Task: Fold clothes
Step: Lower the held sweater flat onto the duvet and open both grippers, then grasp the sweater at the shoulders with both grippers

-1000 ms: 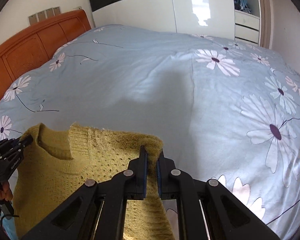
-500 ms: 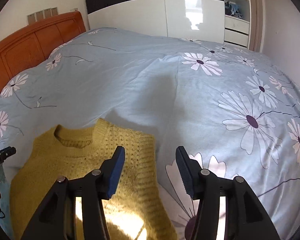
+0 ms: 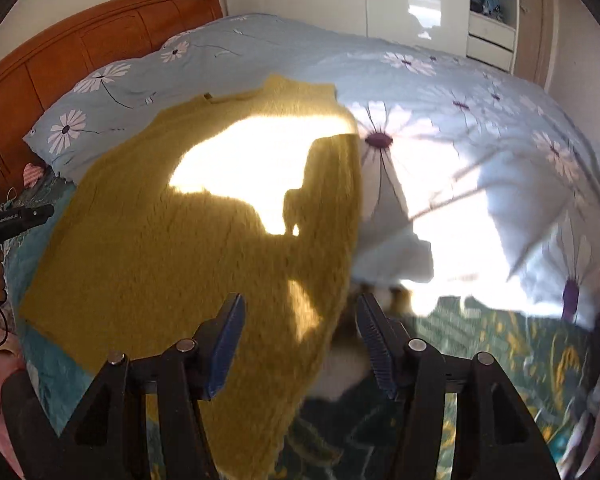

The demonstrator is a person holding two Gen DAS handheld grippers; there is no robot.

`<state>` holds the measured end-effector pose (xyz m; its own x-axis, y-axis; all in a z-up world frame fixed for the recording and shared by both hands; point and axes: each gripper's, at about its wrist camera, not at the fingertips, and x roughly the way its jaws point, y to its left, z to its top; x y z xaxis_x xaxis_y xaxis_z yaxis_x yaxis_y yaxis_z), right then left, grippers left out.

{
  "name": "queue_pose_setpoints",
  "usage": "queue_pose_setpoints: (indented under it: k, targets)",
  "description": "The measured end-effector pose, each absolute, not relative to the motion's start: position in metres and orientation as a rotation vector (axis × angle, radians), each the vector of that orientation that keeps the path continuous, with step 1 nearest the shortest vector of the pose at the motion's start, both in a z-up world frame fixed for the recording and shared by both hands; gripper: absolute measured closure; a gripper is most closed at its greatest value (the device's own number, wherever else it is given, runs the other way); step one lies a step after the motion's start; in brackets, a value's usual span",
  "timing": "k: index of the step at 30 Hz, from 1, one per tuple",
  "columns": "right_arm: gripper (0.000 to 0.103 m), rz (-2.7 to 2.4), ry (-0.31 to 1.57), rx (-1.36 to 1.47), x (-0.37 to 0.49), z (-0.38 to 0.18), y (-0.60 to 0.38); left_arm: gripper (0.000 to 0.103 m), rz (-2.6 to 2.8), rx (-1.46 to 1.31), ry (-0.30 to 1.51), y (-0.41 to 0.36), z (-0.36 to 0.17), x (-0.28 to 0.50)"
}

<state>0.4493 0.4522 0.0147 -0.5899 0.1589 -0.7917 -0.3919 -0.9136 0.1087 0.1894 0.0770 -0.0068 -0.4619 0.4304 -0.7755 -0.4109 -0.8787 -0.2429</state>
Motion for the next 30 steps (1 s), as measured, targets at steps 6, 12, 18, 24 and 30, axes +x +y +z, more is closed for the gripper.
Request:
queue_pose_setpoints:
  k: [6, 12, 18, 24, 30]
  targets:
    - [0.043, 2.521, 0.691, -1.136, 0.477, -0.009, 0.451, 0.052, 2.298, -1.357, -0.094, 0.052, -0.036, 0.22]
    - [0.049, 2.521, 0.845, -1.054, 0.474, -0.012, 0.449, 0.052, 2.226, -1.36, -0.23, 0.046, -0.039, 0.24]
    - [0.089, 2.444, 1.08, -0.985, 0.485, -0.023, 0.463, 0.068, 2.234, -1.367, -0.246, 0.051, -0.038, 0.259]
    - [0.093, 2.472, 1.071, -0.98, 0.487, -0.013, 0.457, 0.092, 2.314, -1.376, -0.294, 0.051, -0.033, 0.263]
    - [0.094, 2.562, 1.07, -0.935, 0.503, 0.013, 0.438, 0.093, 2.388, -1.266, -0.239, 0.034, 0.007, 0.265]
